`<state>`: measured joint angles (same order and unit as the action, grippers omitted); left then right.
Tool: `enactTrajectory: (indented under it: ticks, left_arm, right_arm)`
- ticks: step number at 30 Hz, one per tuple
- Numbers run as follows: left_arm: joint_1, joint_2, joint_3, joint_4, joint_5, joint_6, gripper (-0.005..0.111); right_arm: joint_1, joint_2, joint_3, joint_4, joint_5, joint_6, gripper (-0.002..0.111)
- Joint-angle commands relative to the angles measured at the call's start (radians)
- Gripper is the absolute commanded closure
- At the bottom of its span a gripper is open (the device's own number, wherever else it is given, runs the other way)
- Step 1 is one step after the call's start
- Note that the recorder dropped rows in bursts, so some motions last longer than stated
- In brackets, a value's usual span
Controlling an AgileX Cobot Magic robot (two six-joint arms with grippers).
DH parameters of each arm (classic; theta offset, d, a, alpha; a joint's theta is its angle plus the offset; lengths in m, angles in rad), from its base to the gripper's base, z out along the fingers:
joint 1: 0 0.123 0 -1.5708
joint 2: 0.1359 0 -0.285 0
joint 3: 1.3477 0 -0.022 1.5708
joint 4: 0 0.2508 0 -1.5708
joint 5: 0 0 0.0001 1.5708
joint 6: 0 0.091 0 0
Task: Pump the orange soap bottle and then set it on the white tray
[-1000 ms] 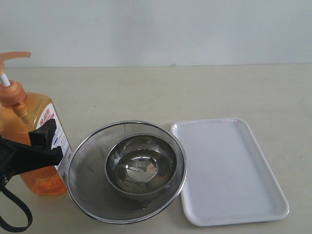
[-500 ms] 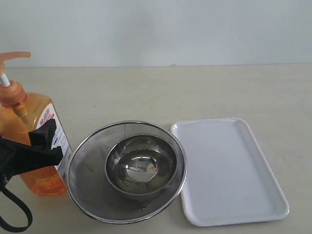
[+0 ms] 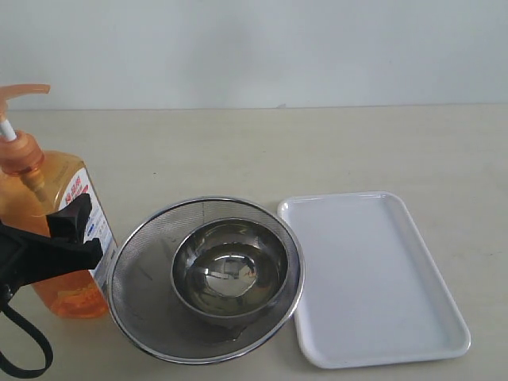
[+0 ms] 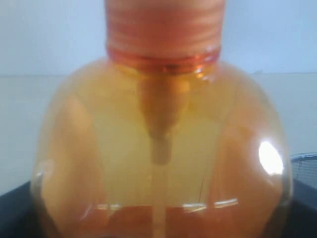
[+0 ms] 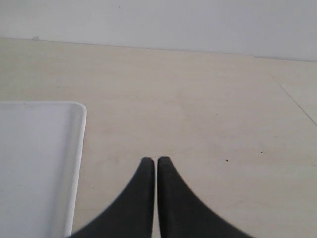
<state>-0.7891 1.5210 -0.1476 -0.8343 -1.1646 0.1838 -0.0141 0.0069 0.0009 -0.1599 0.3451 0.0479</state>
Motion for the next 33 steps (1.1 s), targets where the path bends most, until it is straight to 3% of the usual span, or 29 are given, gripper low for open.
enactTrajectory:
  ticks: [1,33]
  left_arm:
    - [0.002,0.005,0.009,-0.014,0.039,0.026,0.102]
    - [0.002,0.005,0.007,-0.018,0.059,0.026,0.102]
  right_arm:
    - [-0.006,-0.007,-0.001,-0.007,-0.002,-0.004,0.108]
    - [-0.006,-0.007,-0.001,-0.007,-0.002,-0.004,0.108]
